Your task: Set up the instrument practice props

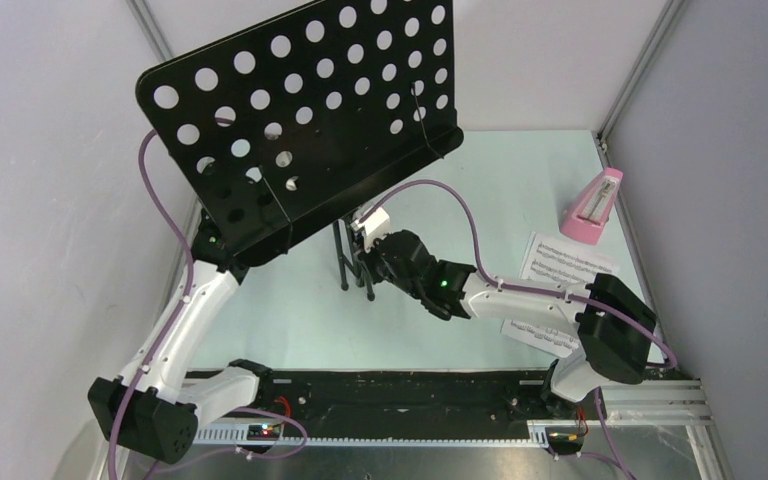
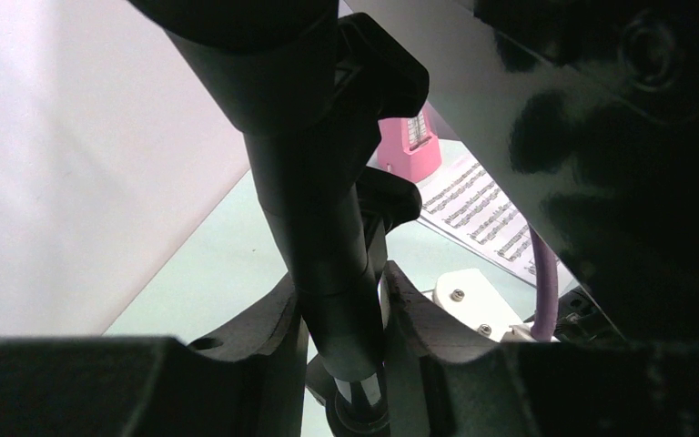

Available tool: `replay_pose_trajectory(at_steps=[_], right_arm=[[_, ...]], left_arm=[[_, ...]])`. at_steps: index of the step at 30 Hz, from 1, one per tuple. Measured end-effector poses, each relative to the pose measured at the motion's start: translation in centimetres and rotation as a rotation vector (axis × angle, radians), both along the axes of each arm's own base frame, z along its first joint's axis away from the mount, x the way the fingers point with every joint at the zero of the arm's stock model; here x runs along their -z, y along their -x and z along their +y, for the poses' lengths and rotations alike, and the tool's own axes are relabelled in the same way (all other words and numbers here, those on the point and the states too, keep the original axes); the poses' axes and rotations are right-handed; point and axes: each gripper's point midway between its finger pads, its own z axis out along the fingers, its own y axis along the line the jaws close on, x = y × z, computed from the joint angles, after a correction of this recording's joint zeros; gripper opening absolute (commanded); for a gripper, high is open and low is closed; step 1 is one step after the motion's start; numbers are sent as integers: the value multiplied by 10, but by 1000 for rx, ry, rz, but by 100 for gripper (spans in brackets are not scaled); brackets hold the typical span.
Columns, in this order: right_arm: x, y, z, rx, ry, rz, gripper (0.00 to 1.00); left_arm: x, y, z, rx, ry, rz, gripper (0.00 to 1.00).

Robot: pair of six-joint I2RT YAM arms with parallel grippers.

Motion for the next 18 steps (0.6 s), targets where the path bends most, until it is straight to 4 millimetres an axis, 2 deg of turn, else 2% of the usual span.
replay_pose_trajectory(at_steps=[1, 12, 18], right_arm=[[0, 0, 0, 1, 5, -6, 0], [0, 3, -6, 5, 36, 1, 0], [1, 10, -27, -24, 112, 29, 0]], left_arm=[[0, 0, 0, -2, -2, -1, 0], [0, 4, -3, 17, -37, -7, 0], [1, 7, -8, 43, -55, 15, 0]])
